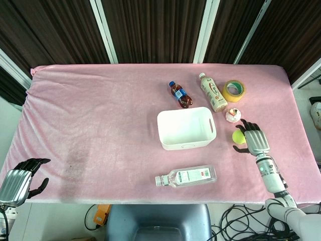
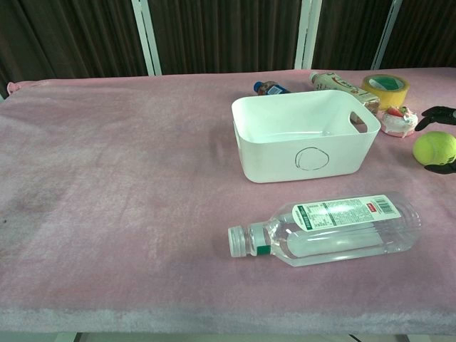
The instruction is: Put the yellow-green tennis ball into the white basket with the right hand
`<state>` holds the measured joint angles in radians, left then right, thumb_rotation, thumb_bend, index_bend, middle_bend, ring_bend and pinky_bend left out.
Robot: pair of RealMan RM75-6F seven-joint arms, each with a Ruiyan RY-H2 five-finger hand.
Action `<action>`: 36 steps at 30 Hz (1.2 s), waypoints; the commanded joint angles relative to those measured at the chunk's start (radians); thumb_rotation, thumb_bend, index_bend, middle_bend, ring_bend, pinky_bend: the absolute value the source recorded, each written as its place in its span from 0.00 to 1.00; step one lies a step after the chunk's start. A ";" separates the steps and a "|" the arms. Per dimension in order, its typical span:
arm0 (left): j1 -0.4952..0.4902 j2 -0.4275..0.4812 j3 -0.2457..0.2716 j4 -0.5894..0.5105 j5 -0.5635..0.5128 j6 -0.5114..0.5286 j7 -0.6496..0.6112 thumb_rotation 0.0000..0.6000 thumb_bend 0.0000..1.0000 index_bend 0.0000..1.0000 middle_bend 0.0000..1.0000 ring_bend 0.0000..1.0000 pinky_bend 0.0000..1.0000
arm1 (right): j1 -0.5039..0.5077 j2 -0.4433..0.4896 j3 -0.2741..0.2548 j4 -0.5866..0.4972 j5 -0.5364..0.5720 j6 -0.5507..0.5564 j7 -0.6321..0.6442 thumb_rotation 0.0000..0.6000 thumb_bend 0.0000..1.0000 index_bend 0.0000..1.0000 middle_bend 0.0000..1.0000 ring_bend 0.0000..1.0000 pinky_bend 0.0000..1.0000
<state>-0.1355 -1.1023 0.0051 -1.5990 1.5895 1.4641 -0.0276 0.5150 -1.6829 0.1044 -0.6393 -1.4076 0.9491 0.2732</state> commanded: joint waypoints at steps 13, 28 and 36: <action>-0.003 0.001 -0.001 0.001 -0.002 -0.005 -0.006 1.00 0.36 0.29 0.33 0.28 0.36 | 0.000 -0.017 0.000 0.030 0.005 -0.005 0.005 1.00 0.35 0.34 0.18 0.17 0.26; 0.002 0.005 -0.004 0.005 -0.007 0.004 -0.023 1.00 0.36 0.30 0.33 0.28 0.36 | 0.006 -0.174 0.028 0.222 0.033 0.038 -0.098 1.00 0.79 0.69 0.41 0.51 0.82; 0.006 0.008 -0.005 0.005 -0.006 0.012 -0.026 1.00 0.36 0.30 0.33 0.28 0.36 | -0.010 -0.233 0.065 0.289 0.033 0.232 -0.074 1.00 1.00 0.84 0.51 0.59 0.91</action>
<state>-0.1292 -1.0947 -0.0001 -1.5944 1.5829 1.4764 -0.0542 0.5130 -1.8961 0.1510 -0.3632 -1.3733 1.0925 0.1878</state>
